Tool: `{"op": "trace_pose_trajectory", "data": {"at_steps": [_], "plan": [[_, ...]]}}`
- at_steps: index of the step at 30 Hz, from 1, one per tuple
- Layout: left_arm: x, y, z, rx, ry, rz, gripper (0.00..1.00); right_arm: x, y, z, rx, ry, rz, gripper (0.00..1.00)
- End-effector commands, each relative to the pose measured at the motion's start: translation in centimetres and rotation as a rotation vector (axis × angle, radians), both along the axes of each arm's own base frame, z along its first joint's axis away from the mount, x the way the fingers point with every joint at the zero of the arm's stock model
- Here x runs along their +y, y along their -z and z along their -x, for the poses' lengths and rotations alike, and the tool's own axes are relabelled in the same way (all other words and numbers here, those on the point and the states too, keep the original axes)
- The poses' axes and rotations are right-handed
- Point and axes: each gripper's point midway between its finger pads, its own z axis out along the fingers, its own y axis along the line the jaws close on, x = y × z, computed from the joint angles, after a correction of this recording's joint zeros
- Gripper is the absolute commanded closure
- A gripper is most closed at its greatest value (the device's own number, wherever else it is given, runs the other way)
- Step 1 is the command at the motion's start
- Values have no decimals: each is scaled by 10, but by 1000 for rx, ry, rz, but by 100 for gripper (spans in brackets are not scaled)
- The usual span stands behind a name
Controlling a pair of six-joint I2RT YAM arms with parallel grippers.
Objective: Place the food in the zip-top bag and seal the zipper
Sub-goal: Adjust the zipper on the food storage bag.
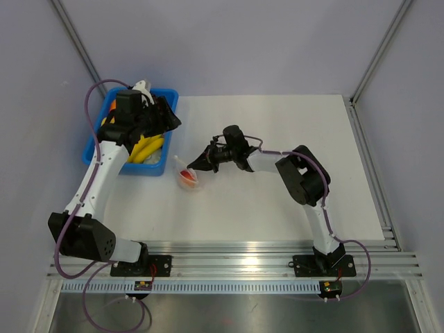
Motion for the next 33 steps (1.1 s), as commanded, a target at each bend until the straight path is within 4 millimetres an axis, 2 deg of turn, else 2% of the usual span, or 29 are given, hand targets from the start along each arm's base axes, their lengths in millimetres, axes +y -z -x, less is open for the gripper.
{"op": "trace_pose_trajectory", "data": {"at_steps": [1, 2, 5, 6, 10, 12, 14, 16, 17, 19, 21, 26, 28, 30, 33], "plan": [[-7, 7, 18, 50, 44, 16, 26, -17, -14, 15, -193, -69, 88, 100], [-7, 16, 23, 68, 51, 12, 26, -20, -13, 15, -204, -74, 101, 100], [-9, 27, 31, 78, 69, 20, 27, -30, -3, 20, -250, -111, 138, 100], [-10, 29, 32, 77, 75, 28, 27, -36, 2, 24, -230, -132, 177, 100], [-20, 40, 39, 133, 99, 86, 26, -51, 13, 28, -340, -210, 249, 100], [-24, 51, 44, 183, 100, 115, 20, -56, 12, 29, -355, -227, 268, 100], [-19, 63, 49, 236, 63, 107, 16, -63, 10, 28, -398, -246, 291, 100], [-23, 72, 58, 258, 90, 118, 16, -66, 4, 27, -457, -266, 291, 100], [-25, 70, 58, 225, 125, 117, 17, -70, 1, 27, -468, -272, 290, 100], [-37, 70, 73, 187, 228, 154, 19, -73, -8, 28, -520, -294, 272, 100], [-43, 64, 74, 84, 320, 138, 21, -77, -16, 29, -554, -316, 258, 100], [-34, 64, 69, -37, 315, 64, 20, -87, -34, 31, -651, -375, 217, 100], [-41, 60, 69, -90, 373, 78, 19, -93, -39, 29, -688, -389, 205, 100], [-54, 66, 81, -117, 477, 122, 20, -96, -48, 30, -727, -398, 194, 100], [-62, 71, 87, -206, 555, 144, 18, -102, -67, 33, -775, -404, 155, 100]]}}
